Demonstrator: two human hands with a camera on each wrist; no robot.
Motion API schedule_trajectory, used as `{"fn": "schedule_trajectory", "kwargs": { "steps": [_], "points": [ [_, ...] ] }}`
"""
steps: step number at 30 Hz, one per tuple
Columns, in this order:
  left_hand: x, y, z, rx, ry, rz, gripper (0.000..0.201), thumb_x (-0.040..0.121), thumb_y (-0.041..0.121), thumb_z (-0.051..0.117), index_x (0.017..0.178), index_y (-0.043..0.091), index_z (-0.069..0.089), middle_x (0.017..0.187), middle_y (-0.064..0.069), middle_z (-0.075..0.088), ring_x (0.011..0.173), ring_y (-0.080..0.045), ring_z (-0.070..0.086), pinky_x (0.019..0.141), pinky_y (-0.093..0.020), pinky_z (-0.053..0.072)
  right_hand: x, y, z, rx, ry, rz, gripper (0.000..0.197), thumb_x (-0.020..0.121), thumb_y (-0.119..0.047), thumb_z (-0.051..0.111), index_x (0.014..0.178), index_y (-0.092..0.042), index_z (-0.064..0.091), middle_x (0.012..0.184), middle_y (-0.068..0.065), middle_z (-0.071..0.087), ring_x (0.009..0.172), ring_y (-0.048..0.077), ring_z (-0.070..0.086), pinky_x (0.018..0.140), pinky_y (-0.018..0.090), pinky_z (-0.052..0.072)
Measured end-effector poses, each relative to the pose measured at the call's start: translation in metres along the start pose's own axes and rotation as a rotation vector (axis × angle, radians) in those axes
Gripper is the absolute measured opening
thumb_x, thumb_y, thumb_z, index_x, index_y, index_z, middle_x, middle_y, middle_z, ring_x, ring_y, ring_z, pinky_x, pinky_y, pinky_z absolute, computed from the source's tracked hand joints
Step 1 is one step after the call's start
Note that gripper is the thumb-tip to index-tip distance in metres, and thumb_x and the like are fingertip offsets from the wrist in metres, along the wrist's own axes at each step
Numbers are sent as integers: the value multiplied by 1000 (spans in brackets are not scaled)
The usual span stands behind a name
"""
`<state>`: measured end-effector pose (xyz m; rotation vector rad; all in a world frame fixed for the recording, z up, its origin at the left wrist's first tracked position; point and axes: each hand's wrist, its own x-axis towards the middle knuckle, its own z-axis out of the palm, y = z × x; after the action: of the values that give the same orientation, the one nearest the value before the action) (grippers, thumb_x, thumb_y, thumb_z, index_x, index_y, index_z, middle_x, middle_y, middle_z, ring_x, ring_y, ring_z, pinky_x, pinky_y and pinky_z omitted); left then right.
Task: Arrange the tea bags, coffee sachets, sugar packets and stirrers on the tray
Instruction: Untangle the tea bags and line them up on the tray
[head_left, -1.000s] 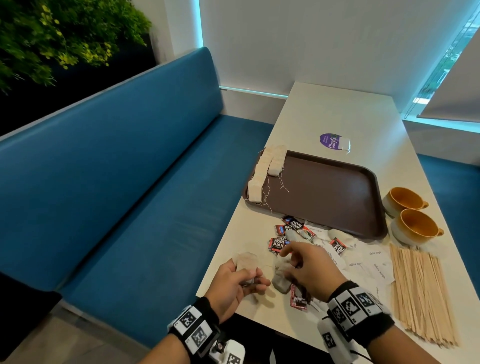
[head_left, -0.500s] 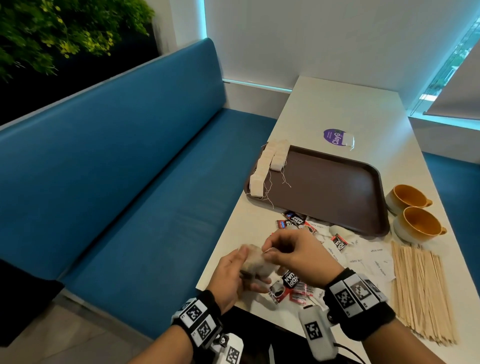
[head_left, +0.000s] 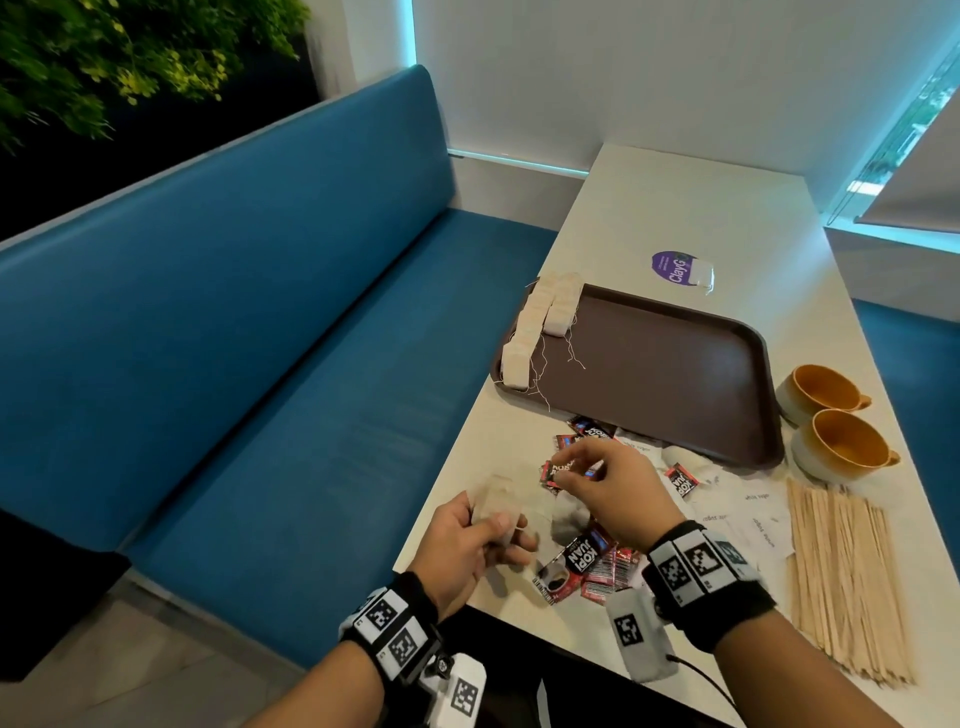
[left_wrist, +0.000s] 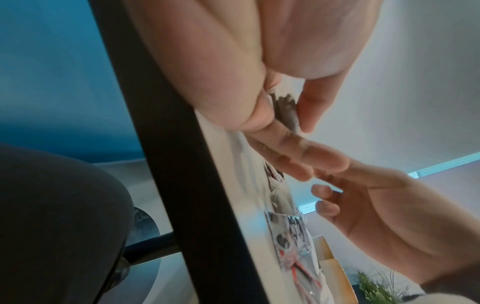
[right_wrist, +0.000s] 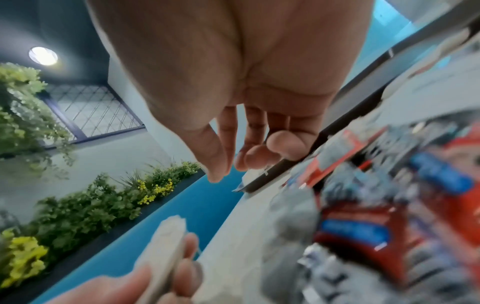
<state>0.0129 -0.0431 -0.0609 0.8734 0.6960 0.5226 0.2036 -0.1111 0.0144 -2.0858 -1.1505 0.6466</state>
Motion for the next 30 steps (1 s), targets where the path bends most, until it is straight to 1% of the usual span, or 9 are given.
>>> {"fn": "schedule_trajectory", "kwargs": {
  "steps": [2, 5, 7, 10, 14, 17, 20, 26, 30],
  "points": [
    [1, -2, 0, 16, -1, 2, 16, 100, -9, 50, 114, -6, 56, 83, -26, 69, 63, -32, 62, 61, -37, 57, -3, 7, -8, -151, -77, 15, 18, 83, -27, 81, 93, -37, 69, 97, -9, 63, 85, 3, 60, 69, 17, 41],
    [1, -3, 0, 23, -6, 7, 21, 100, -9, 49, 119, -1, 56, 82, -27, 66, 61, -30, 59, 62, -37, 54, -9, 17, -4, -364, -229, 61, 52, 72, -46, 87, 116, -34, 63, 113, -10, 52, 103, 11, 58, 87, 26, 50],
    [1, -3, 0, 14, -5, 15, 26, 98, -10, 51, 121, 1, 55, 82, -28, 65, 62, -29, 58, 61, -37, 53, -11, 20, 2, -380, -229, 104, 62, 71, -47, 88, 124, -31, 61, 118, -10, 47, 107, 13, 56, 94, 28, 50],
    [0, -2, 0, 15, -1, 31, 27, 98, -10, 53, 122, 1, 54, 80, -28, 63, 61, -29, 57, 59, -35, 52, -11, 17, 5, -350, -173, 95, 42, 73, -35, 89, 107, -29, 65, 109, -10, 47, 100, 13, 56, 84, 25, 47],
    [0, -2, 1, 40, -1, 48, 20, 100, -5, 55, 119, 0, 55, 78, -25, 65, 63, -31, 59, 55, -35, 53, -9, 18, 3, -248, -175, 84, 28, 74, -14, 84, 89, -26, 63, 94, -4, 65, 86, 15, 60, 68, 23, 46],
    [-1, 0, 4, 29, 9, 48, 20, 99, 1, 57, 120, 0, 55, 82, -25, 67, 66, -34, 62, 54, -36, 54, -8, 21, -1, -212, -206, 97, 24, 75, -12, 82, 85, -23, 64, 86, -3, 69, 77, 10, 59, 60, 18, 42],
    [-3, 2, 6, -10, 22, 41, 31, 94, 12, 61, 121, -1, 54, 88, -29, 67, 67, -33, 66, 56, -37, 55, -9, 22, -6, -156, -161, 86, 17, 78, -15, 81, 80, -25, 67, 80, -8, 69, 75, 8, 62, 60, 15, 40],
    [-3, 2, 5, -105, 27, 30, 45, 96, 33, 57, 124, -2, 55, 93, -32, 67, 79, -39, 64, 57, -37, 58, -14, 7, -21, 154, 54, 53, 9, 92, -27, 73, 84, -25, 73, 79, -5, 74, 70, 4, 66, 65, 18, 51],
    [-2, 3, 7, -161, 25, 25, 54, 102, 49, 43, 126, 3, 59, 98, -31, 68, 79, -41, 69, 57, -34, 61, -22, -17, -14, 457, -117, 33, 6, 95, -9, 68, 94, -8, 73, 81, 8, 75, 67, 15, 66, 60, 23, 52]
  ]
}}
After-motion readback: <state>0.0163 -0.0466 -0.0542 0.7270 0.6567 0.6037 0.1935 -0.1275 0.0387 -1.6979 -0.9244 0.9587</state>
